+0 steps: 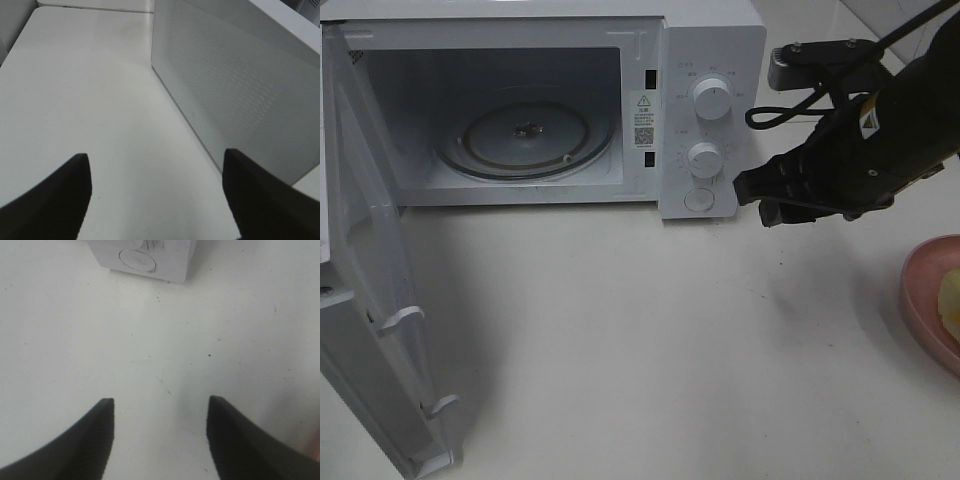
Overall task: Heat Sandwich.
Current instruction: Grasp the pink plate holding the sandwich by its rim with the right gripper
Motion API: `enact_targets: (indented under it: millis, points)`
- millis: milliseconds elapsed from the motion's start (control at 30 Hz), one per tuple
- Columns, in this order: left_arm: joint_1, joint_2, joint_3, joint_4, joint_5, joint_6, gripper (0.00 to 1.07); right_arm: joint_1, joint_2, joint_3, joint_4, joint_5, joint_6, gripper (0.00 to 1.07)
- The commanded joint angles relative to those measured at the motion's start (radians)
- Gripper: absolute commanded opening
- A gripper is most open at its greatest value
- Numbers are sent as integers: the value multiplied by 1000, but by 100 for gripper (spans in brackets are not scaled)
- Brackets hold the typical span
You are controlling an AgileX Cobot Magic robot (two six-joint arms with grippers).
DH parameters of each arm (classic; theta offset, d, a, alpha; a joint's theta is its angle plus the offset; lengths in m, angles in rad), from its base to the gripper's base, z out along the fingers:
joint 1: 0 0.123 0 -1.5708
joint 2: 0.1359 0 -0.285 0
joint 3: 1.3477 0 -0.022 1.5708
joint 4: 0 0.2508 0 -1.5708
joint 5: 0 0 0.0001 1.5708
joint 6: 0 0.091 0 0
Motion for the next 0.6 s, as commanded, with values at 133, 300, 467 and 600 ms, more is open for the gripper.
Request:
enact_targets:
  millis: [133,300,467,600]
  points:
    - [5,-17,1,0,-9,-1,70,-64,-45,-10,0,171,-50,81]
    - [5,-17,1,0,-9,-1,70,-118,-45,-25,0,308,-55,76]
    - [5,-17,1,0,-9,-1,70,-176,-45,-61,0,404,-75,75]
    - [5,-17,1,0,-9,-1,70,-199,-45,-105,3,477,-118,75]
